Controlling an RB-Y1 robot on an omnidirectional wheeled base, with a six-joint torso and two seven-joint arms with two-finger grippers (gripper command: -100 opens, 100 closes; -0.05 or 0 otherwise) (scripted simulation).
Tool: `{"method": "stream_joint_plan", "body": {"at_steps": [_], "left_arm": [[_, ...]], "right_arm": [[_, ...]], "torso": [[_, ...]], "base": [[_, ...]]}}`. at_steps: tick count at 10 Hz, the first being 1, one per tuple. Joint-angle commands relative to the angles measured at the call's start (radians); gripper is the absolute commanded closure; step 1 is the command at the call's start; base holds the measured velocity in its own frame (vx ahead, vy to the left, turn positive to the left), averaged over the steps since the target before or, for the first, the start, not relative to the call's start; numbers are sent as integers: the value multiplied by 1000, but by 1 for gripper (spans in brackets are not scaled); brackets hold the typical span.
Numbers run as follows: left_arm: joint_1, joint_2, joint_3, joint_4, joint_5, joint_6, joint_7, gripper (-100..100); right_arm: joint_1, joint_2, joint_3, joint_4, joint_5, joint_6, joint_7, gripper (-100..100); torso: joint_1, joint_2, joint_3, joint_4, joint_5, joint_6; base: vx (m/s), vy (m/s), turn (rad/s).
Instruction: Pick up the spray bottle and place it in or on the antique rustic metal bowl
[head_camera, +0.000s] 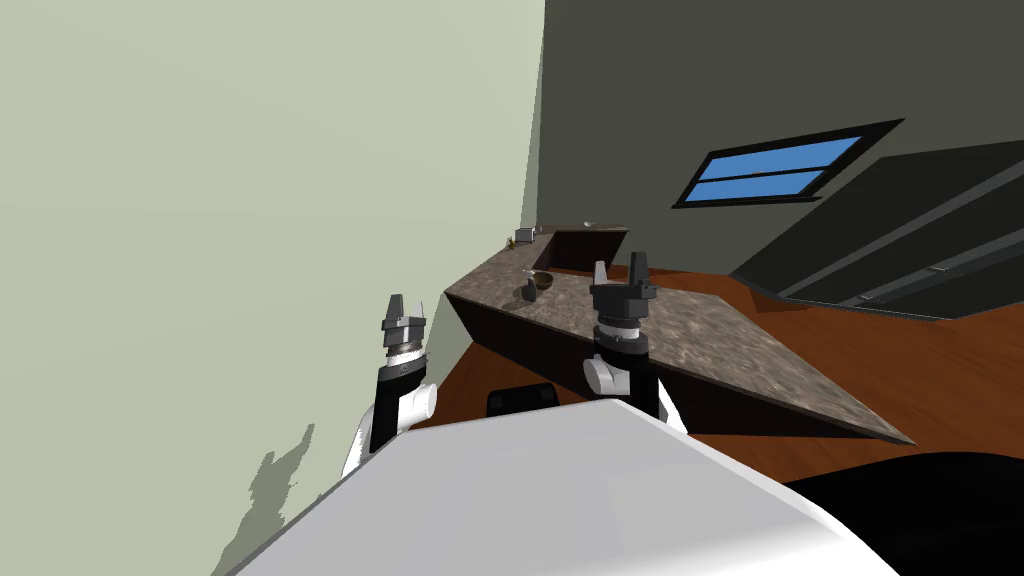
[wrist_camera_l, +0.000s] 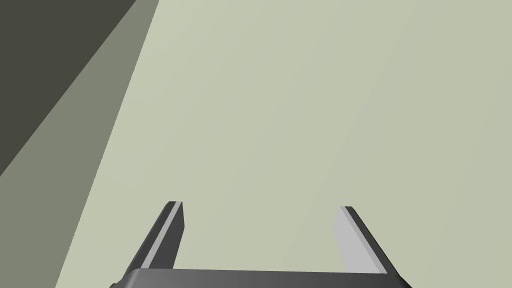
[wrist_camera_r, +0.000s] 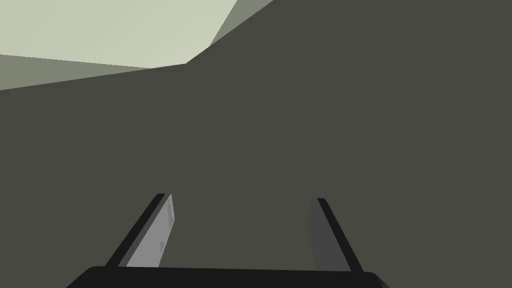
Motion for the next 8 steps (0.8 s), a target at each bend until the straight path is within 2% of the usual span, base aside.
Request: {"method": "stream_joint_plan", "body": {"at_steps": [1, 4, 8], "left_arm": [[0, 0, 0, 0, 0, 0, 0, 0], [0, 0, 0, 0, 0, 0, 0, 0], [0, 0, 0, 0, 0, 0, 0, 0]], "right_arm": [[1, -40, -4, 16, 14, -2, -5, -100], [2, -109, -13, 54, 48, -5, -17, -100], [2, -219, -27, 134, 113, -8, -35, -100]], "torso": [[0, 0, 0, 0, 0, 0], [-1, -1, 0, 0, 0, 0], [-2, -1, -1, 0, 0, 0]], "base": [[7, -2, 11], [10, -5, 19], [14, -16, 41]]}}
